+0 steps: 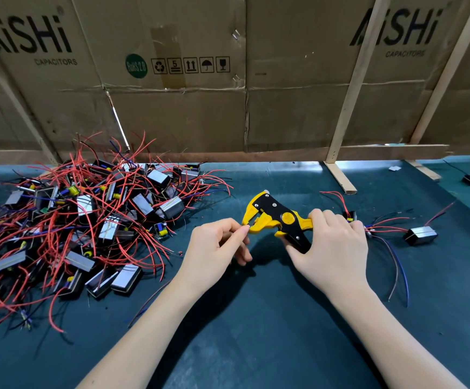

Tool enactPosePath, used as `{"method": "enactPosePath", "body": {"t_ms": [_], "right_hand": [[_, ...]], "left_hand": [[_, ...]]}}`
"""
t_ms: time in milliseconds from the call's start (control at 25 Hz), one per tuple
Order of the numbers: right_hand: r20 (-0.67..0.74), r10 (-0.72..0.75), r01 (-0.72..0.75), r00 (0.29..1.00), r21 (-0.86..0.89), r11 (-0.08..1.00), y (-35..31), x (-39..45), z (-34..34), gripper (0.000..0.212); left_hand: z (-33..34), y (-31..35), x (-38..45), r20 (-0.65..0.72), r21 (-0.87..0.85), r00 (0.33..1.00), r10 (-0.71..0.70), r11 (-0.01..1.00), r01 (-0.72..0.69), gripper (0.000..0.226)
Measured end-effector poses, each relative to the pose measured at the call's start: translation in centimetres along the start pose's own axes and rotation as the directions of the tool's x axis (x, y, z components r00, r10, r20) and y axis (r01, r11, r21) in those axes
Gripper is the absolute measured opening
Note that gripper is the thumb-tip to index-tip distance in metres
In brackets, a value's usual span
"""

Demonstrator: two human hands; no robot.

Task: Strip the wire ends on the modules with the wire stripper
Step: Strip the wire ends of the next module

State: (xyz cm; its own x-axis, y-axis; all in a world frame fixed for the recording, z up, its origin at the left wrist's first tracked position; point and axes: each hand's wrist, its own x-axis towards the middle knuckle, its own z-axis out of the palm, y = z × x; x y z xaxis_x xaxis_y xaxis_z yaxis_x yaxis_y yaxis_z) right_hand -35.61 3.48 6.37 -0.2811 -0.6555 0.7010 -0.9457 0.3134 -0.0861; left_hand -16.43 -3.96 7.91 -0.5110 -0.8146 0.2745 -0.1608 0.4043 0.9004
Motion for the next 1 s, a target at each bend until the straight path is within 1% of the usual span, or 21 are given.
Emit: {"method": "enactPosePath", "body": {"t_ms": [160,440,720,1000], "right_hand": [[0.005,-0.001,0.001,1.000,0.002,1.000,-0.08,0.00,-0.05,0.050],[0.018,-0.017,0.017,1.000,0.015,1.000,0.04,0.04,-0.16,0.047],[0.000,-0.037,0.037,0.999,0.003,0.999,-0.07,0.06,-0.15,0.047],[0.011,-0.058,0.058,0.998,-0.003,0.998,0.01,-0.03,-0.08,0.047]], "left_hand": [[-0.40,0.37,0.06,0.042,0.022,0.999,-0.008,1.000,0.007,0.025],[-0.34,0.83,-0.06,0.049,-0.009,0.997,-0.061,0.998,0.062,0.025],[-0.41,0.75,0.02,0.068,-0.050,0.991,-0.119,0.991,0.122,0.024],[-0.40,0.64,0.05,0.086,-0.041,0.985,-0.147,0.988,0.151,0.025]]}}
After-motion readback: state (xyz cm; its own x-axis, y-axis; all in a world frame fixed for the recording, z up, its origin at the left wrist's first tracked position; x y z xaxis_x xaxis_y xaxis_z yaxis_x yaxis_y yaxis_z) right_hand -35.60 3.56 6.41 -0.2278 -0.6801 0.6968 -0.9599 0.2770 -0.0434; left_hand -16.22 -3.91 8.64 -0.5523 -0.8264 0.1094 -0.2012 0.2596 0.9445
